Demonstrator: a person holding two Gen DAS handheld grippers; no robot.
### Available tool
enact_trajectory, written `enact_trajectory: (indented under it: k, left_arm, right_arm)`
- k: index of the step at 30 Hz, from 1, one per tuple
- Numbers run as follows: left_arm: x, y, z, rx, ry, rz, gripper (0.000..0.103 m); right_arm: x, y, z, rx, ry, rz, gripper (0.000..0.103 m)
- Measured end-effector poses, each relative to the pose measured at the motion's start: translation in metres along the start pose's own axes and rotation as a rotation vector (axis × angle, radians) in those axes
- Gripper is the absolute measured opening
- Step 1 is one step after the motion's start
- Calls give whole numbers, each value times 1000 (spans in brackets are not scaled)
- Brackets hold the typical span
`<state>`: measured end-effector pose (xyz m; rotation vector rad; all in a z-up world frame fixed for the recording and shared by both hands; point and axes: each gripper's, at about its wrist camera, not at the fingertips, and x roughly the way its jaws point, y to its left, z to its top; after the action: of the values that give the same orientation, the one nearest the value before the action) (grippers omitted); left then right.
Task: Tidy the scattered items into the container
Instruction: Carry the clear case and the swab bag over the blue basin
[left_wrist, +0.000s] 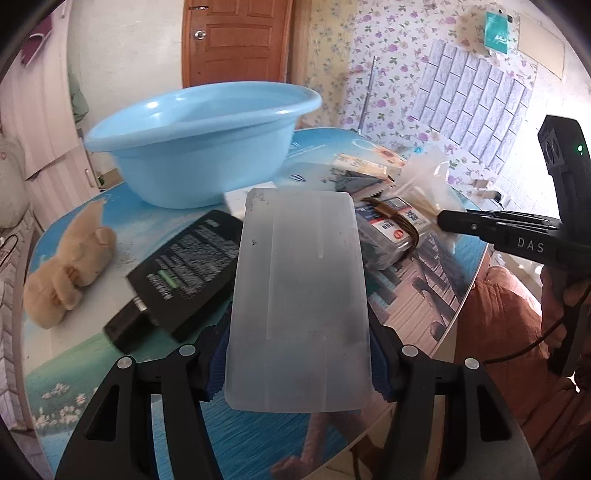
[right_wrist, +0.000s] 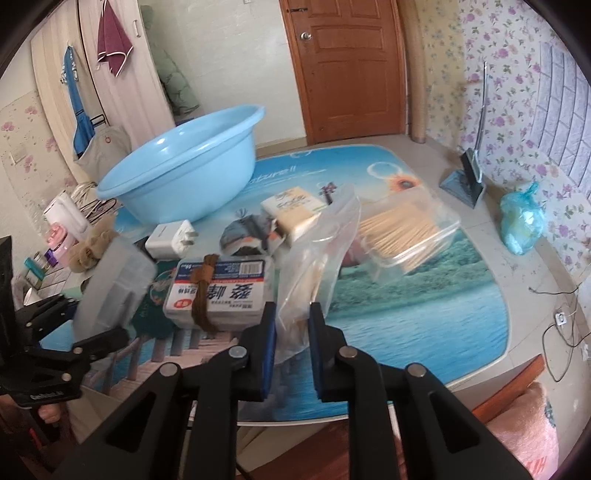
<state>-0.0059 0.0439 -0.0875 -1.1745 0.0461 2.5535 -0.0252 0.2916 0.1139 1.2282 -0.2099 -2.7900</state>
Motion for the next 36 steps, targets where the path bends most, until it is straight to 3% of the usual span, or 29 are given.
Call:
enact_trajectory:
  k: [16,36]
  left_arm:
    - [-55,19,17,-71,-148,60,60]
    - [-80,31,45,-103,-235,86,60]
  right_arm:
    - [-36,25,18,-51,-133,119,15]
    - [-47,65,55,-132,-208,218,15]
